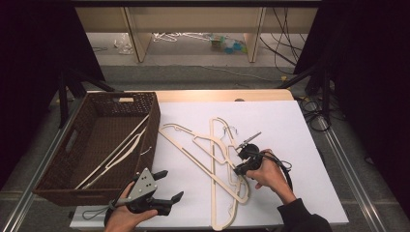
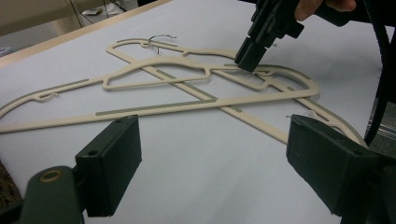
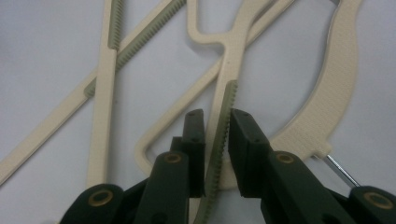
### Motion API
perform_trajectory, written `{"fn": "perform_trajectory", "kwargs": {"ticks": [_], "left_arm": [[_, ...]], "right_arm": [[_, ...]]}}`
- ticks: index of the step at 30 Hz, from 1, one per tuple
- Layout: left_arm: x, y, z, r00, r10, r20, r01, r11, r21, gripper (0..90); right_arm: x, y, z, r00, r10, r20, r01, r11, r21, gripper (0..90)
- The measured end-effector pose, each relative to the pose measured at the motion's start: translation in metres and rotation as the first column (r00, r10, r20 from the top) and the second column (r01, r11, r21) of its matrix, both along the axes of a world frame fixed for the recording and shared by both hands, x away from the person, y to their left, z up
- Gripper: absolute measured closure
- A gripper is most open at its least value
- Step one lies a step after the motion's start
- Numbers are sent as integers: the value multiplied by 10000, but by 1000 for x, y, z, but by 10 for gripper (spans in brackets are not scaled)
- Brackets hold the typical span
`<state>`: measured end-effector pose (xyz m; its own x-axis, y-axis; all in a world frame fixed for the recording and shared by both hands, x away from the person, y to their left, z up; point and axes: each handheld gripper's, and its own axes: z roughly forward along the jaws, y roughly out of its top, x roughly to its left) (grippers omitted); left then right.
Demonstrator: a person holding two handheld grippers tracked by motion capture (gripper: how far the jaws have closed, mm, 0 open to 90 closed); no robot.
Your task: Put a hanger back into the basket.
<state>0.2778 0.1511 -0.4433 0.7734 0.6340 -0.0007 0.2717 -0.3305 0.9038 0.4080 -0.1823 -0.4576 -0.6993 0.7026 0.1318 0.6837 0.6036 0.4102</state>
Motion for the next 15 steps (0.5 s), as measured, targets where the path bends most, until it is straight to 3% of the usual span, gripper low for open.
{"fn": "perform_trajectory", "kwargs": {"ticks": [4, 6, 7, 10, 15], "left_arm": [[1, 0, 1, 9999, -10, 102, 9, 9999, 103, 179], [0, 0, 0, 9999, -97, 125, 94, 9997, 238, 179], [-1, -1, -1, 10000, -15, -11, 15, 9998, 187, 179], [1, -1, 0, 10000, -56, 78, 55, 9999, 128, 179], [0, -1, 0, 10000, -41, 68, 40, 9999, 157, 180]], "right_arm": [[3, 3, -3, 9997, 91, 209, -92, 9999, 43, 738], [5, 7, -6, 9995, 117, 295, -114, 9999, -104, 723], [5, 9, -7, 9993, 124, 340, -117, 9997, -214, 728], [4, 10, -7, 9986, 210, 486, -191, 9990, -392, 736], [5, 9, -6, 9988, -55, 481, 70, 9995, -301, 755]]}}
